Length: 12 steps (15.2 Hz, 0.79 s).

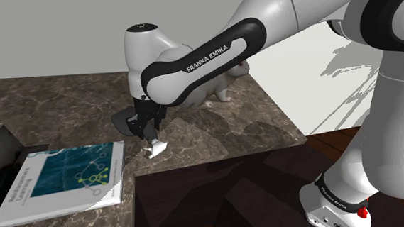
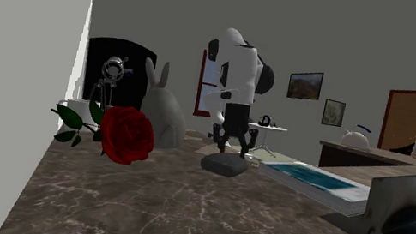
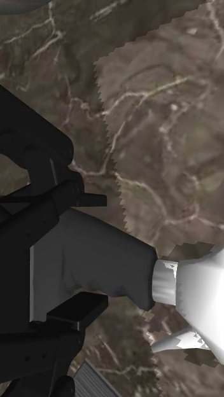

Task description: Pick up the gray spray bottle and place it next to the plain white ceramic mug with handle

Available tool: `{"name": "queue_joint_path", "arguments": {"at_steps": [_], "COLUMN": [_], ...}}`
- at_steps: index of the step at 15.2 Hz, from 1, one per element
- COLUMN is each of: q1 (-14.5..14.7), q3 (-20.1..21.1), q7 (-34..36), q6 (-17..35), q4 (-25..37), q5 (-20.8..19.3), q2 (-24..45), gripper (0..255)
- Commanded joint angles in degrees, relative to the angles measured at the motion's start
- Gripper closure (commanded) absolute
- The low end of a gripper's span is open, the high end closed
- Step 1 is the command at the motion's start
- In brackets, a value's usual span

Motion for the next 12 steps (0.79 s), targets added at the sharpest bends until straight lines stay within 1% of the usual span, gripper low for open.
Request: {"name": "queue_joint_path", "arguments": {"at_steps": [1,12], "q1": [0.0,-0.6], "q3": [0.0,0.8], "q7": [0.0,-1.0], "q6": [0.0,-7.1], "q4": [0.0,3.4], "q5": [0.0,1.9], "q2": [0.0,-3.9], "gripper": [255,255]}}
